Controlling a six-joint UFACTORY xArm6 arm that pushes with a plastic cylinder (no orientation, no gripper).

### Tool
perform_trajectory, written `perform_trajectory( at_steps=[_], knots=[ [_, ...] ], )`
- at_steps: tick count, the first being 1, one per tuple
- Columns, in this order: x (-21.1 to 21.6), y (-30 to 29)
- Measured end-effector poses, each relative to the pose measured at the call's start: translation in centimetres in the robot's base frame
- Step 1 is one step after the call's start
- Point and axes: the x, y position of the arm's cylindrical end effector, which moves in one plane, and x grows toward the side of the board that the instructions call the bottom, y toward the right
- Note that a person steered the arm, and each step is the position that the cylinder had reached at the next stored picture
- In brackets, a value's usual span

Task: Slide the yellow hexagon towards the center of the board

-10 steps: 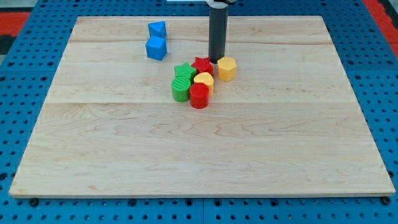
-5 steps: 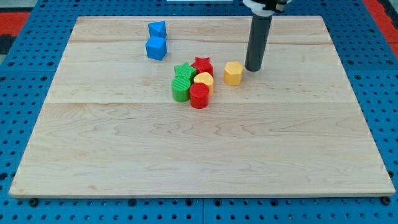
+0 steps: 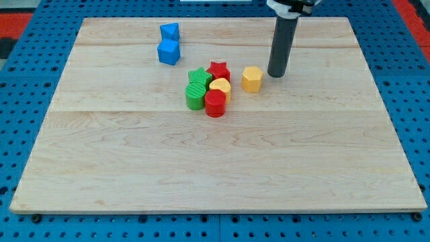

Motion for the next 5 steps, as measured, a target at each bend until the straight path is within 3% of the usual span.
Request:
perform_trajectory(
  at_steps=[5],
  knots=[
    [2.2, -3.1]
  ],
)
